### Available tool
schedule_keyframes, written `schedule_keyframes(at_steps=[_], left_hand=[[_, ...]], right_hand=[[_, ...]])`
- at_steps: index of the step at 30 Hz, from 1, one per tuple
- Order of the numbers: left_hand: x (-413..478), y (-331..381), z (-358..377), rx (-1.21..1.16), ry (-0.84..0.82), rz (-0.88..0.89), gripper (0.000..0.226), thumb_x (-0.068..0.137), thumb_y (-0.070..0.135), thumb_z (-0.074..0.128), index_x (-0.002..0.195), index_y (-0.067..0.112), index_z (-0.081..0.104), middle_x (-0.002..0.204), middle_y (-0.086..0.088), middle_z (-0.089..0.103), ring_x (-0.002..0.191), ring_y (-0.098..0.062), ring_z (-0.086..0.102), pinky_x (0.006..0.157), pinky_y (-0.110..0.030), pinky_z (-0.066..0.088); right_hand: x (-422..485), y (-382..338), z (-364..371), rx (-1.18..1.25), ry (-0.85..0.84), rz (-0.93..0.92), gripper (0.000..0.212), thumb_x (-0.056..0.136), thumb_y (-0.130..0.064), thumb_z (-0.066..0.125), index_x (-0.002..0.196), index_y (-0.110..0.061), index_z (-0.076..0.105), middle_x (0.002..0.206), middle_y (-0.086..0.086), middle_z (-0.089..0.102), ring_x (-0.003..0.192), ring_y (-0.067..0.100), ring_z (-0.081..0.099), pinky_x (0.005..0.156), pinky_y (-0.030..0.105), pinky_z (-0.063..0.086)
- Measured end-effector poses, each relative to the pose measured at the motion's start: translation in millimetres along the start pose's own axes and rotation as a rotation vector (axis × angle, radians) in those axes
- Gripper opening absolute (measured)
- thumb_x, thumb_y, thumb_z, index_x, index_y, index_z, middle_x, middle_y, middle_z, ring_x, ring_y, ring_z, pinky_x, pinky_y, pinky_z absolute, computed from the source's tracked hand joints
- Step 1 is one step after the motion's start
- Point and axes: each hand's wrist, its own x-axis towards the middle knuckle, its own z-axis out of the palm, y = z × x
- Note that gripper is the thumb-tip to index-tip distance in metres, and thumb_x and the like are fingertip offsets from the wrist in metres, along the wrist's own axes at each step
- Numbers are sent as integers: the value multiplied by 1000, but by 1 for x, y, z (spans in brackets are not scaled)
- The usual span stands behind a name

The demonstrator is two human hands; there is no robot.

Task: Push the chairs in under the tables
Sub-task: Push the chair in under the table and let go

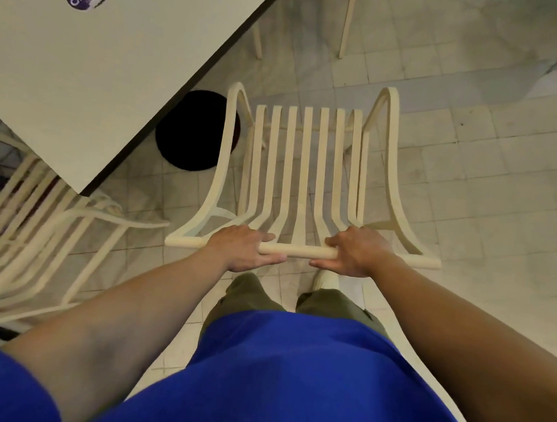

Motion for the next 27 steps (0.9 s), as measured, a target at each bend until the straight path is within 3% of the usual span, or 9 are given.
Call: schedule_keyframes(at_steps=[5,15,21,27], left_hand=[[1,17,15,-40,32,-54,85,79,92,34,147,42,46,114,6,66,95,-18,58,77,-36,43],[6,14,16,-2,61,19,77,80,89,42,137,38,56,110,5,66,93,-18,59,78,-36,48],[12,9,23,26,98,23,89,71,99,28,131,41,59,101,6,66,88,-19,61,75,-38,49],[11,10,21,29,117,17,84,76,95,30,134,41,58,102,6,66,90,-18,61,73,-36,46]], right_hand=[[-7,17,-4,-46,-26,-41,81,78,-88,34,127,-31,61,88,-5,63,74,14,59,67,31,50],[-7,16,3,-15,-18,-2,77,77,-88,39,131,-35,59,93,-7,64,79,13,59,72,30,51],[-10,12,3,-28,-13,36,82,75,-89,38,136,-36,55,99,-5,68,82,15,62,79,34,54],[-12,16,12,4,22,31,81,72,-92,30,130,-41,57,94,-9,67,77,13,62,75,36,56]])
